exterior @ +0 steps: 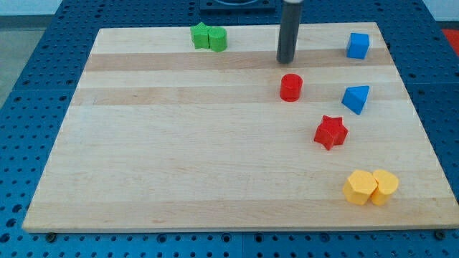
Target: Move blue cube into blue triangle
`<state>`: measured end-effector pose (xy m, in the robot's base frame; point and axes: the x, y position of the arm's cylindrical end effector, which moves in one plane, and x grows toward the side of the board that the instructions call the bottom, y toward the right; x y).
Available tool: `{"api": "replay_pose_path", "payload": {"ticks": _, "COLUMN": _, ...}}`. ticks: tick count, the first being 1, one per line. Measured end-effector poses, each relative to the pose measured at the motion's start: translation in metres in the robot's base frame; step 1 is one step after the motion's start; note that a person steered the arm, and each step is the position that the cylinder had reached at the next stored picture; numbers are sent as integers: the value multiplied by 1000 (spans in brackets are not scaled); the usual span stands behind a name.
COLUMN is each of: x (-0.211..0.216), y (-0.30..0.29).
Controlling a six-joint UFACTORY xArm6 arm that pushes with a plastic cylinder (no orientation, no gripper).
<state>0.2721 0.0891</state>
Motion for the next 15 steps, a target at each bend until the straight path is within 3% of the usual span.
{"api": "replay_pose_path", "payload": {"ticks": 1, "x": -49, "y": 29}}
{"api": "replay_pose_path", "payload": {"ticks": 3, "x": -49, "y": 144}}
{"api": "replay_pose_path", "payload": {"ticks": 7, "x": 52, "y": 151}}
{"api": "replay_pose_path", "payload": {"ticks": 10, "x": 42, "y": 174}}
{"api": "replay_pose_path", "payload": {"ticks": 13, "x": 74, "y": 144}}
{"api": "replay_pose_path", "payload": {"ticks": 15, "x": 56, "y": 132}}
